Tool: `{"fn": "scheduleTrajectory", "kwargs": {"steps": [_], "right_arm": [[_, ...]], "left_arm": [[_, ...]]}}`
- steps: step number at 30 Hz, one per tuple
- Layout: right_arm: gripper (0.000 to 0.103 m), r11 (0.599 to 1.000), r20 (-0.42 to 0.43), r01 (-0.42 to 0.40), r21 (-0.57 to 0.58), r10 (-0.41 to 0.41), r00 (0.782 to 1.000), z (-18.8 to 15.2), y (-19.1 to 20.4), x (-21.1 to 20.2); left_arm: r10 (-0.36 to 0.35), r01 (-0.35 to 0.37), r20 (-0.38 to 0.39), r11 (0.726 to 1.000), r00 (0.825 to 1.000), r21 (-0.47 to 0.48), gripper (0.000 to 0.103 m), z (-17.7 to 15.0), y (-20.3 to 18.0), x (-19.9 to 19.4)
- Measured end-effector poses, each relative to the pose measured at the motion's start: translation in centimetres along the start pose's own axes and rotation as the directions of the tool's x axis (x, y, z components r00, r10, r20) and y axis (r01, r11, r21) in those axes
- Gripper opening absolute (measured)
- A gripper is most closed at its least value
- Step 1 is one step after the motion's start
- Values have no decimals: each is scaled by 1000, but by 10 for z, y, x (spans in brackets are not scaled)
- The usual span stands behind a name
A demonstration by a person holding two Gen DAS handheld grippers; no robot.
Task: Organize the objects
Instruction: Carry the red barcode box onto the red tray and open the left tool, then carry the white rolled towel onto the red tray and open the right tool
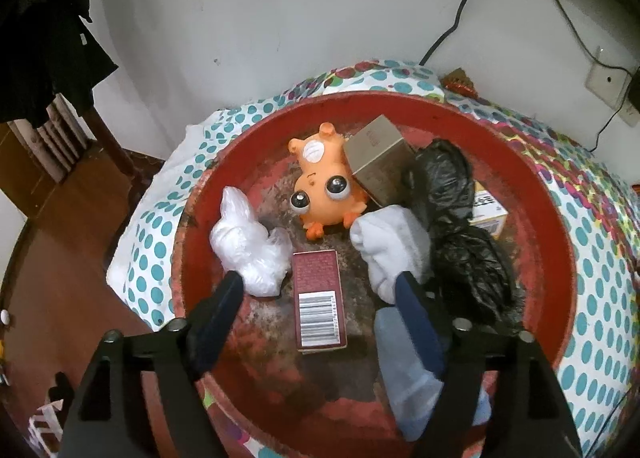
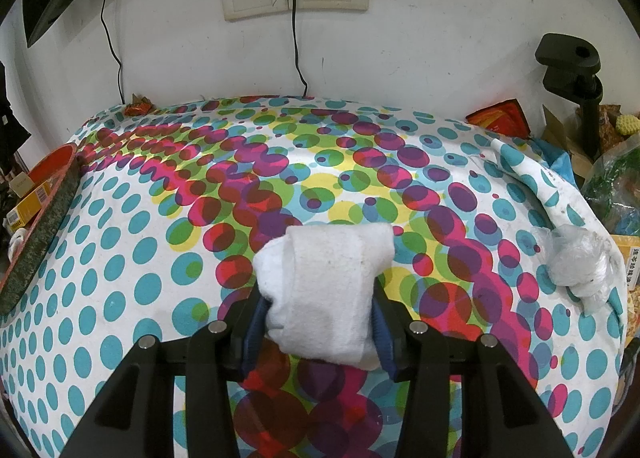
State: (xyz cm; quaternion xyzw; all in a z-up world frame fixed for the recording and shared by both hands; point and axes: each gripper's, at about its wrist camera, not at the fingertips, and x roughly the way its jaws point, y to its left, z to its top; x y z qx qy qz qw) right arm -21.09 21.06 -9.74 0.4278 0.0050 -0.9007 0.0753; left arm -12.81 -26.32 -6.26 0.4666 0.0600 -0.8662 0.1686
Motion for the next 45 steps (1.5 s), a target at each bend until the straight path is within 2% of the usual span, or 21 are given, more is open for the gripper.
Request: {"fn": "scheduleTrajectory", "kwargs": {"steps": [4,7,11,18,26,34,40,45], "right_arm": [[46,1000,3,17,2,-17,1000,0,-1,-1],[46,999,5,31,25,-31,1000,0,-1,-2],[46,999,15,36,30,-36,999,3,5,-10],[46,999,26,-12,37,11,1000,13,16,-30],[46,997,49,-80,-23,81,996,26,66,-59],[46,979,50,-166,-118,173,984,42,147,-68],[46,957,37,-216,-193,227,973,44,203,-74],[46,944,23,-236,-229,247,969,42,235,-76]], "left_arm": [[-22,22,21,1000,1000,-12,83,-3,2,-11],[-13,13,41,1000,999,-1,84,-5,2,-19],[3,-5,71,1000,997,26,90,-11,-1,-30],[16,-18,107,1000,994,25,95,-21,3,-43],[8,-10,96,1000,995,16,96,-35,12,-46],[9,-9,111,1000,994,-1,96,-44,22,-51],[6,-1,104,999,995,-51,98,-51,35,-51],[10,-2,92,996,996,-92,101,-59,45,-50]]}}
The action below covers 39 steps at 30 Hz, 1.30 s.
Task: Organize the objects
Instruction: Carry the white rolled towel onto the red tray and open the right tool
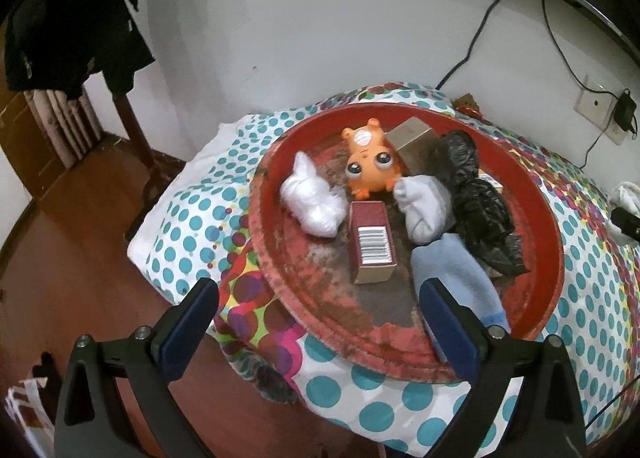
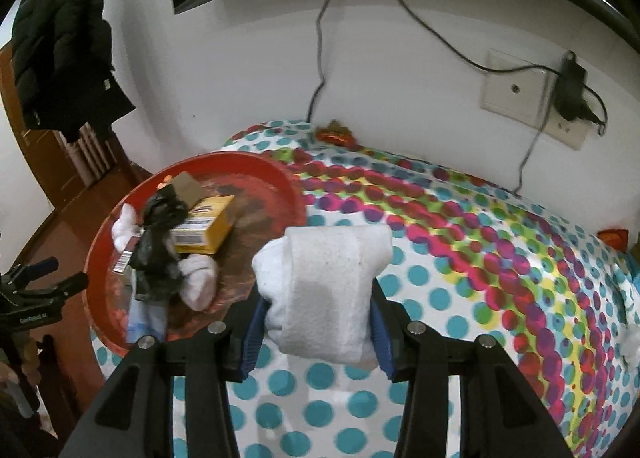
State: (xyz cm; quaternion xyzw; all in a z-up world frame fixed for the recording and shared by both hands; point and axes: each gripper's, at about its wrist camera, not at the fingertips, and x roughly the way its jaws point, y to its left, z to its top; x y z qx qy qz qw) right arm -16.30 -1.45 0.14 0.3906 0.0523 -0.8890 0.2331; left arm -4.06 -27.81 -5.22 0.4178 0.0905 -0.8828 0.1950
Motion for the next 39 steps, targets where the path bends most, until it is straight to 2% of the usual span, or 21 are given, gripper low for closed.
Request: {"fn": "scheduleTrajectory", "kwargs": {"steps": [8,18,23,39], "right_arm": [[47,999,-30,-37,-21,36,999,8,37,14],[47,996,-58,-61,-59,58,997,15,90,41],[47,995,-69,-77,-67,73,995,17,110,52],[47,997,-63,-62,-44,59,996,34,142,86]], "left_arm": [[41,-41,18,999,999,6,101,-8,6,0],[21,-21,2,1000,1000,-11,101,-9,16,3],[35,-35,6,999,999,-16,101,-8,20,2],[45,-45,-3,998,999,-37,101,-5,30,6]]}}
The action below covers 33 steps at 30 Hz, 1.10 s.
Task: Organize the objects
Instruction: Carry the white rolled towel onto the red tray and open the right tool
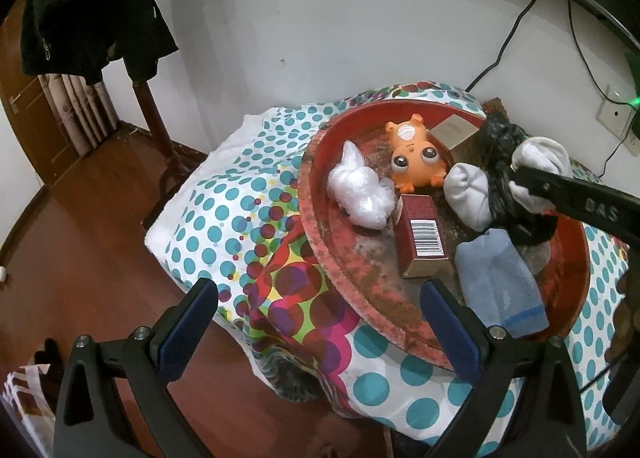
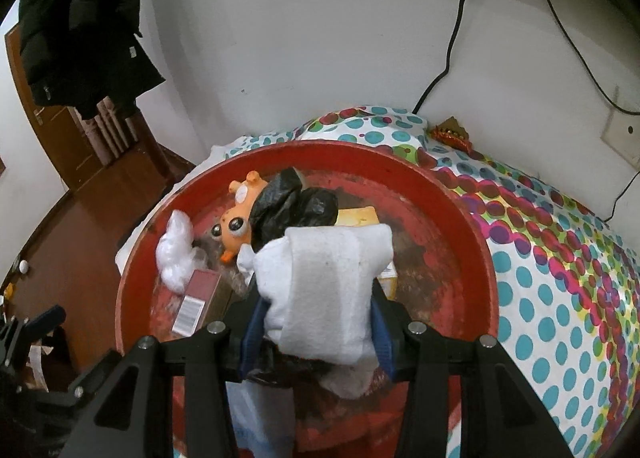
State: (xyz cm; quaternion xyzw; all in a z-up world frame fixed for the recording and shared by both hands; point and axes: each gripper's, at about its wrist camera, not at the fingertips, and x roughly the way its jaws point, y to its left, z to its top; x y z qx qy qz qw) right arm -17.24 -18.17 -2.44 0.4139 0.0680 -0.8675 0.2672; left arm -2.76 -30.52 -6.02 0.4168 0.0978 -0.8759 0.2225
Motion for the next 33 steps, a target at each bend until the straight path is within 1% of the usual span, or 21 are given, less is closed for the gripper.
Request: {"fn": "scheduleTrajectory", "kwargs": {"steps": [5,12,16,21,23,24,29,33], "right_arm": [[49,999,11,24,23,-24,1000,11,-3,10],[49,998,14,46,49,-47,999,20,-13,17],[54,996,17,69,50,-70,997,17,-15,16],[59,996,11,67,63,-67,998,14,-15,13],[64,996,13,71,56,-71,997,13,-14,10],[64,996,13,74,53,-75,997,13,-13,8],[71,997,24,69,33,-70,997,10,-6,-1],[74,998,28,52,34,-53,998,7,0,-9]], "left_arm": [[7,-7,-2,1000,1000,-2,101,0,0,2],[-4,4,-5,1000,1000,0,101,-1,-1,2],[-6,6,-8,1000,1000,4,101,-1,-3,3],[-8,8,-5,1000,1000,5,101,-1,-4,2],[-10,10,-7,1000,1000,6,101,-1,-4,3],[-10,10,-7,1000,1000,6,101,-1,-4,2],[-12,12,-5,1000,1000,6,101,-1,-5,0],[-11,11,-1,1000,1000,8,101,-1,-6,-2]]}}
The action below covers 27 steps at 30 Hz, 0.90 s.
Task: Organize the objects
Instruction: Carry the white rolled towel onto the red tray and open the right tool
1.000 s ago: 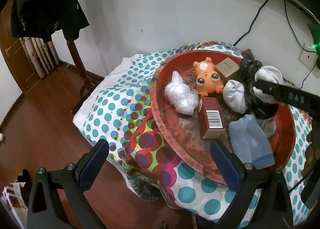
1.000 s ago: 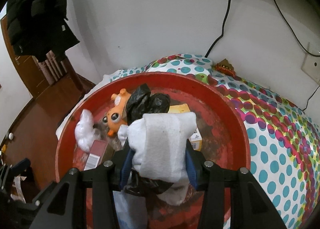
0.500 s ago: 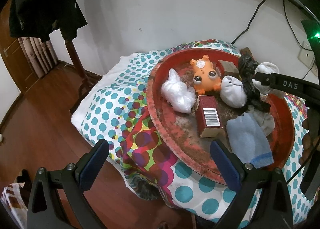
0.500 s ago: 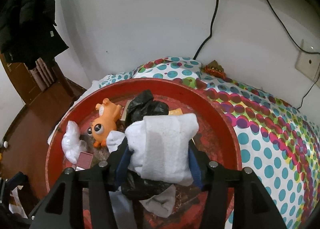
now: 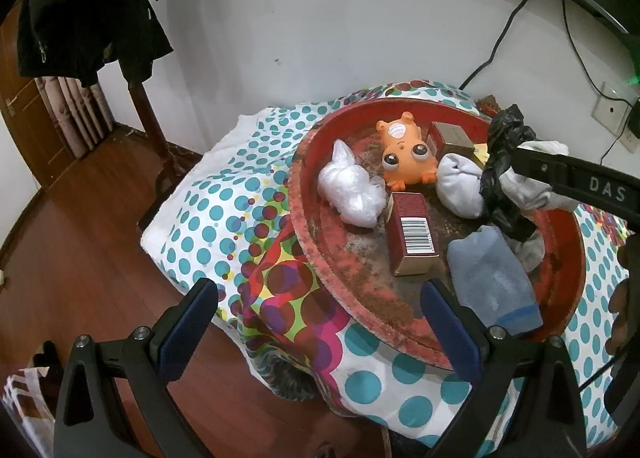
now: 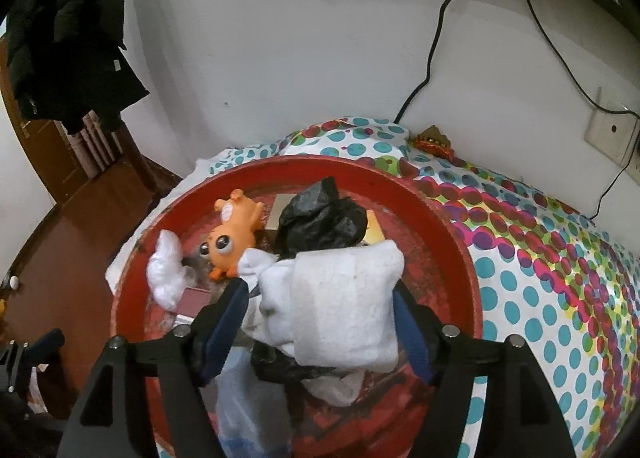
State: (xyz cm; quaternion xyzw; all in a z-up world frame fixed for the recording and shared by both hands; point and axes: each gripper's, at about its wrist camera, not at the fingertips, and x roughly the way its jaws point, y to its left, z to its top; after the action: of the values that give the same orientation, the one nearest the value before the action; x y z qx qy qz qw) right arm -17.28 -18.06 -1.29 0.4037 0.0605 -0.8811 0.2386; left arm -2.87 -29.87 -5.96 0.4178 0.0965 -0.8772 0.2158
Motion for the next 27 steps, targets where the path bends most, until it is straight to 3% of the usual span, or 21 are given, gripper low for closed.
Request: {"fn": "scheduleTrajectory", "kwargs": {"steps": [27], "right_arm": [[80,998,5,9,-61,-9,1000,-47,13,-50]], "left_arm": [[-12,11,21,999,1000,36,101,-1,-16,-11]]}}
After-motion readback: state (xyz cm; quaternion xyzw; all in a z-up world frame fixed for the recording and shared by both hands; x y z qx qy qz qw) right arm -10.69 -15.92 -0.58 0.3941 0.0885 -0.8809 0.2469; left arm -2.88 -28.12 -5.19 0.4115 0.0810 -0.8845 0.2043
